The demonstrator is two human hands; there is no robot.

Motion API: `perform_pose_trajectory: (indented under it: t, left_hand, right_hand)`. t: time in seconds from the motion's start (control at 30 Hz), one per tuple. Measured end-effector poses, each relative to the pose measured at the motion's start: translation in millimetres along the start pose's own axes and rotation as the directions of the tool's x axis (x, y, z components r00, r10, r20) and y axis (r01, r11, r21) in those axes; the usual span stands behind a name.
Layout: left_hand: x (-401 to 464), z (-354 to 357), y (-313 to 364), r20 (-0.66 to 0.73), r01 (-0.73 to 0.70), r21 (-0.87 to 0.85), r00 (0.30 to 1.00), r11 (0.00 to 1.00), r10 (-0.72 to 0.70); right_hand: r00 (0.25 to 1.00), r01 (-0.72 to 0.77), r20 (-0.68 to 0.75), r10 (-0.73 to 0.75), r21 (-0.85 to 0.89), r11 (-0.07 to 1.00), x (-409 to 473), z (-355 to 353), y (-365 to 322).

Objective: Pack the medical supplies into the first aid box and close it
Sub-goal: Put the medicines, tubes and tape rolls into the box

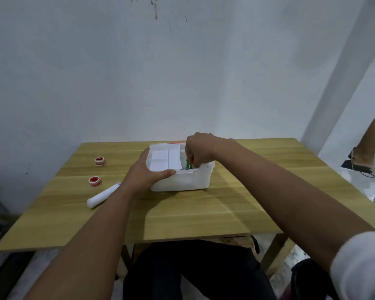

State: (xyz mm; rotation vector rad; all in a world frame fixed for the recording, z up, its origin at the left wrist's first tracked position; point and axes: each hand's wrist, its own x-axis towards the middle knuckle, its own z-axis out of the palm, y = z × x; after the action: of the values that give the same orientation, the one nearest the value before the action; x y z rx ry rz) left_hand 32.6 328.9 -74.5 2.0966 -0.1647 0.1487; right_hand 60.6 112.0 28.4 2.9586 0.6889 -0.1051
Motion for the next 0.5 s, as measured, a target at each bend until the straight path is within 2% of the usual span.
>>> perform_pose_trajectory:
  t: [0.1,0.2,0.27,0.37,0.43,0.5]
  left_hand:
    - [0,-1,0,0.005,-0.007,-0.007,1.000,1.000,0.007]
    - [2,-1,-1,0.012,-0.004,-0.008,1.000,1.000,0.004]
    - [3,0,-2,0.011,0.004,0.007,1.000,1.000,-0.004]
    - [4,0,-3,0.019,0.003,0.008,1.000,1.000,-0.004]
    - [5,-1,-2,0.020,0.009,0.000,1.000,1.000,-0.009]
    - [5,0,-3,0.019,0.026,-0.008,0.999,1.000,-0.026]
  right_hand:
    - [1.000,0.012,-0.018,-0.013,-0.067,0.998,3,9,-2]
    - [1.000,0.013,-0.027,-0.014,-0.020,1.000,5,8,-1]
    - [0.997,0.030,-0.078,-0.023,0.085,0.996,4,2,4]
    - [0.962,0.108,-0.274,-0.017,0.319,0.942,-4,-8,17]
    - [0.922,0.118,-0.379,0.078,0.467,0.876,-10,-10,28]
    - [0.903,0.070,-0.376,0.207,0.605,0.793,-16,-3,40]
